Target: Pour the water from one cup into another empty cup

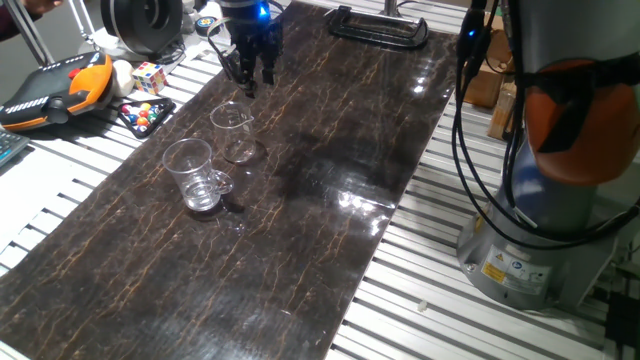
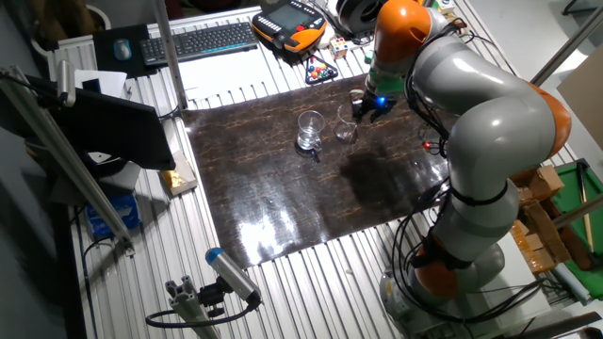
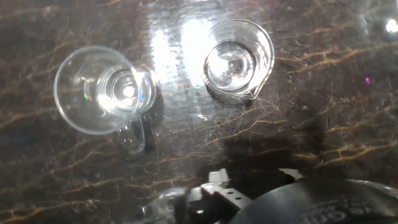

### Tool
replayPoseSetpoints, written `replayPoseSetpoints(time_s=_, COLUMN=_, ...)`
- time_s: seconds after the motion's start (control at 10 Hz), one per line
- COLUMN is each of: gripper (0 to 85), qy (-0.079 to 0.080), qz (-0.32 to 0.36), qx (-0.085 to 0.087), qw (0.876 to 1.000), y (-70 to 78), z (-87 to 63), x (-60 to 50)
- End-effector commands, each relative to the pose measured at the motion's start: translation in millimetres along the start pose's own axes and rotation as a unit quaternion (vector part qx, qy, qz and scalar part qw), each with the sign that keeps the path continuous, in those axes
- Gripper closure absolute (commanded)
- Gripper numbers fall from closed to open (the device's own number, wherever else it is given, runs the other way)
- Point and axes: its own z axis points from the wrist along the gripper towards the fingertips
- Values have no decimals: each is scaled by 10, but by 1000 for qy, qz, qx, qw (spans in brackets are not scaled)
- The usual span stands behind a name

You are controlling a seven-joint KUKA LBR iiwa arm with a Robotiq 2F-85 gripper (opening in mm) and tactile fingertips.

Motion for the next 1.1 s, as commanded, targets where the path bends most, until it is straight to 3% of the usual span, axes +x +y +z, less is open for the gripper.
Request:
replayPoseSetpoints(time_s=0.0, gripper=843, qy=-1, qz=-1, qx=1, qw=1000, y=1, z=-2, x=1)
replayPoseSetpoints(time_s=1.0, gripper=843, qy=-24, qz=-58, qx=14, qw=998, y=10, z=-16, x=-8)
